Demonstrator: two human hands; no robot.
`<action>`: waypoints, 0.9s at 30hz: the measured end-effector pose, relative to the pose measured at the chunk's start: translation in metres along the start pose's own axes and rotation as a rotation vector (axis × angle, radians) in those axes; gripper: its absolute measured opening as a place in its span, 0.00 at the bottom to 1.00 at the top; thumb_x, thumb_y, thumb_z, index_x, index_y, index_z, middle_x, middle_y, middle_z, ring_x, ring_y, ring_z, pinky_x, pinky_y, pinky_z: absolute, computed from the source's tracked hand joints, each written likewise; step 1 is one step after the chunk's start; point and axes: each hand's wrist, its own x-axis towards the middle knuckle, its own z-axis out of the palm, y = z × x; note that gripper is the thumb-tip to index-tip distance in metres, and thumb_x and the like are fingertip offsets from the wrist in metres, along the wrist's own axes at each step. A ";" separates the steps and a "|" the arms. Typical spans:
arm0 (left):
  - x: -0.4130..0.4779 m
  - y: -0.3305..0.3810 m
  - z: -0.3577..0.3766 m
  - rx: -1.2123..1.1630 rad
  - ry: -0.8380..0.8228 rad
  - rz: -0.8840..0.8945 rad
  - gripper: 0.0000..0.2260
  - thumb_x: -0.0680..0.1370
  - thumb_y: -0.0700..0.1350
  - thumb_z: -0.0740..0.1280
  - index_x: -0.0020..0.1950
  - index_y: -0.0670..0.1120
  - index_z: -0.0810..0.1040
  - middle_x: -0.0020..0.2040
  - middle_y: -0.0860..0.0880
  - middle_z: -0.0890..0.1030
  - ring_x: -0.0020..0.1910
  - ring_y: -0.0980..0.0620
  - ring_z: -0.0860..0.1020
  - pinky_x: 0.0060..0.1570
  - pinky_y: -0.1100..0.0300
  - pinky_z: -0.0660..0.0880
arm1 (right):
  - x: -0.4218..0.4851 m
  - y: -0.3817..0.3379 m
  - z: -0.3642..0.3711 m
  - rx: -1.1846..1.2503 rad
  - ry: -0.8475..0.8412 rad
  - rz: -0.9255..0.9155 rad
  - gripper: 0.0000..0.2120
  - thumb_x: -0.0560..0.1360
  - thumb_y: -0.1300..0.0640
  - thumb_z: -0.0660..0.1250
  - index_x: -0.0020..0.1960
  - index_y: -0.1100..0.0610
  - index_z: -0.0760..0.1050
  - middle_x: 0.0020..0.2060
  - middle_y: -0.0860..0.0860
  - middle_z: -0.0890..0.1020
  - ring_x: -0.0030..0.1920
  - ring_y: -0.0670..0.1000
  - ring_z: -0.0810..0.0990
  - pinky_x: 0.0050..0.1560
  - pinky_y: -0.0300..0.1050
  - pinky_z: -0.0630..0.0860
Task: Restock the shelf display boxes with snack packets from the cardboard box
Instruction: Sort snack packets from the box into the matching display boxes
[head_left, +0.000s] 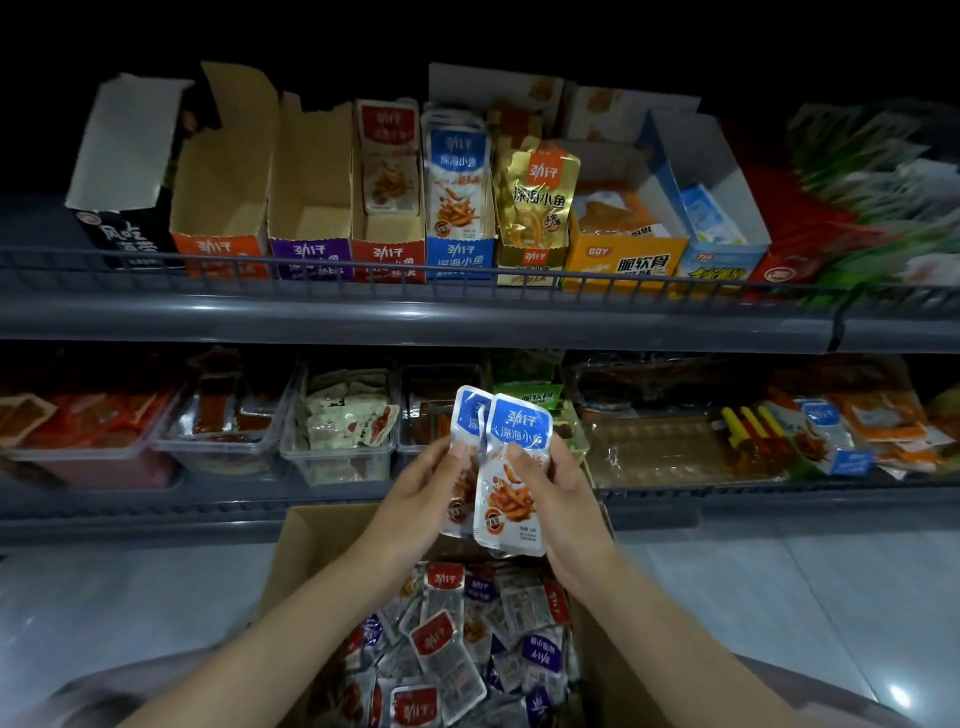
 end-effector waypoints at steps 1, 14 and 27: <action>-0.001 0.001 0.002 0.022 -0.026 0.006 0.06 0.81 0.51 0.58 0.54 0.61 0.73 0.43 0.64 0.82 0.40 0.72 0.79 0.35 0.76 0.73 | -0.002 -0.001 0.003 0.010 -0.014 -0.012 0.12 0.78 0.54 0.65 0.60 0.49 0.74 0.51 0.51 0.84 0.52 0.52 0.83 0.59 0.58 0.77; -0.016 0.040 -0.005 0.065 -0.163 0.043 0.14 0.78 0.46 0.65 0.63 0.55 0.71 0.53 0.50 0.83 0.49 0.49 0.83 0.36 0.52 0.81 | -0.021 -0.048 0.016 0.048 -0.108 -0.219 0.32 0.80 0.60 0.59 0.73 0.34 0.49 0.59 0.49 0.79 0.55 0.49 0.82 0.55 0.51 0.80; -0.017 0.144 -0.037 0.339 -0.269 0.294 0.19 0.76 0.46 0.68 0.64 0.55 0.67 0.51 0.51 0.82 0.47 0.50 0.84 0.40 0.52 0.81 | -0.001 -0.191 0.020 -0.401 -0.449 -0.193 0.25 0.69 0.58 0.73 0.64 0.53 0.71 0.54 0.54 0.83 0.53 0.52 0.83 0.53 0.48 0.81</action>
